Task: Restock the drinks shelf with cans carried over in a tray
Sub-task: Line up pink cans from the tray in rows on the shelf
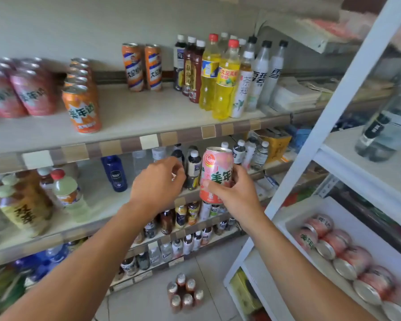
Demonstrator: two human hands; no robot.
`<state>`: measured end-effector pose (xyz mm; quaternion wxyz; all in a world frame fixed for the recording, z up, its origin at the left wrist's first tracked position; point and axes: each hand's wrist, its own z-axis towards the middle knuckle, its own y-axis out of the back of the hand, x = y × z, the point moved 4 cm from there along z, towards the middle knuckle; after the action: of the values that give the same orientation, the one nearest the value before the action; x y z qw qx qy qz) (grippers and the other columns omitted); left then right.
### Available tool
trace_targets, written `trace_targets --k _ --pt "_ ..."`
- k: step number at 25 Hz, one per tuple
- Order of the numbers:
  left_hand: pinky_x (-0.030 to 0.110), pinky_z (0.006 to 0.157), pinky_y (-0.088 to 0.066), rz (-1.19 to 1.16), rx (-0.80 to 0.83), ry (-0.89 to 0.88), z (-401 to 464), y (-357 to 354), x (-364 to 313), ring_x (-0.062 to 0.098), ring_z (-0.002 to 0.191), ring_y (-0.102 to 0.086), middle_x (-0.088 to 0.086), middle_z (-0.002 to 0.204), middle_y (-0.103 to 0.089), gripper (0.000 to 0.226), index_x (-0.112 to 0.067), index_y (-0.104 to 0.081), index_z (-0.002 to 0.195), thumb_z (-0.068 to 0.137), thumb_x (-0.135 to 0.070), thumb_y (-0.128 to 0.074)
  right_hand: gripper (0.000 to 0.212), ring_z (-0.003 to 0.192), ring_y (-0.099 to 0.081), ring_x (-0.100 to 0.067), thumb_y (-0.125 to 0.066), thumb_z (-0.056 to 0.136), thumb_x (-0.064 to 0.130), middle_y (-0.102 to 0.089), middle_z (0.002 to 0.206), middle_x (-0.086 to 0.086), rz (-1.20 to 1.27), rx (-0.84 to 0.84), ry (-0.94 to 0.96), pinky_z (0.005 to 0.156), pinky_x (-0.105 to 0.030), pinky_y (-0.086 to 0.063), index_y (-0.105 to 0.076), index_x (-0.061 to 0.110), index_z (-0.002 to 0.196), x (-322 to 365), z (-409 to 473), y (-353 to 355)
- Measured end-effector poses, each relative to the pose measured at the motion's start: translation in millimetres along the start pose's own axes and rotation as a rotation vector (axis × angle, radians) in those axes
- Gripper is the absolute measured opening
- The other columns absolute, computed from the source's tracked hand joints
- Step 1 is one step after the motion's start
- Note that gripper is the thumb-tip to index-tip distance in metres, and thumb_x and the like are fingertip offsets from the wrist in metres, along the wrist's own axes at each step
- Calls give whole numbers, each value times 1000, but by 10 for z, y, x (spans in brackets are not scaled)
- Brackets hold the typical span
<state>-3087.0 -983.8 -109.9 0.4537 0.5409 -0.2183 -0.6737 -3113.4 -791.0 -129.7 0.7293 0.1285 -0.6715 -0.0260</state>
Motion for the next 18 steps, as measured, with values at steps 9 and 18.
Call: trace_targets --k 9,18 --pt "37 66 -53 91 -196 112 -132 1455 1407 25 76 -61 -1 90 -66 20 -24 -61 102 94 -36 -47 66 93 -63 -2 -87 68 33 -63 105 11 -31 125 131 74 -22 -50 -49 23 120 774 81 -1897" --pt "36 70 -52 155 -306 269 -433 2536 2669 21 87 -60 -8 94 -65 18 -28 -61 98 91 -37 -47 60 79 -59 15 -86 71 29 -63 100 15 43 231 255 64 -6 -44 -50 24 118 1277 52 -3503"
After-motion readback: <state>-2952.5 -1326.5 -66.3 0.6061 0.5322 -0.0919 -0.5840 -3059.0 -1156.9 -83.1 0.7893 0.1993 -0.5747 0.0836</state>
